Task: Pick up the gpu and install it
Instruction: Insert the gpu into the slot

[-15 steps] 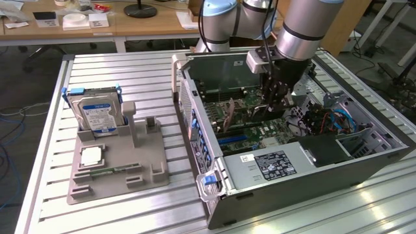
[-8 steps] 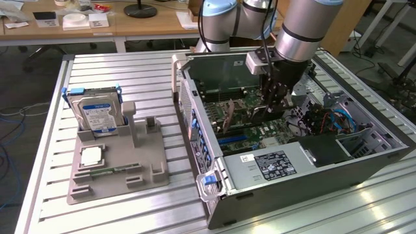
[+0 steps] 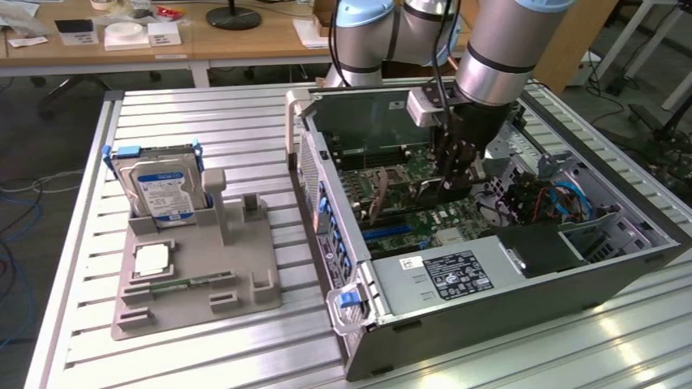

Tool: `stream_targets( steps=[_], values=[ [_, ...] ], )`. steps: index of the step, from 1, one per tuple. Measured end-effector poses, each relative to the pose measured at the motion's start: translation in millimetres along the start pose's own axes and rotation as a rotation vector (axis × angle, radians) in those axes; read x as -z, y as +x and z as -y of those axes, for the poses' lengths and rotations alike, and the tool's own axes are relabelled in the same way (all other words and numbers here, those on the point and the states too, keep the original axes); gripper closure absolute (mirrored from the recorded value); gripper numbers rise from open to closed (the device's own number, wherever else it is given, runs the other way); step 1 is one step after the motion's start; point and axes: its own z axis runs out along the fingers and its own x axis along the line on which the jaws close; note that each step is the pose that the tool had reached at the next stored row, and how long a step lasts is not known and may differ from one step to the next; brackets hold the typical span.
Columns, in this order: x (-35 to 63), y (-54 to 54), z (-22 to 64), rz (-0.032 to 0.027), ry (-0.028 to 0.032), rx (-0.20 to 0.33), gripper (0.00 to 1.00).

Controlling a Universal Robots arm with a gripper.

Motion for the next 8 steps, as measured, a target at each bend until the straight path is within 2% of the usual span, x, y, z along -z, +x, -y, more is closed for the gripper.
stream_targets(
  steps=[8],
  values=[
    [-0.8, 0.2, -6.9, 0.0, 0.0, 0.0, 0.73]
  ],
)
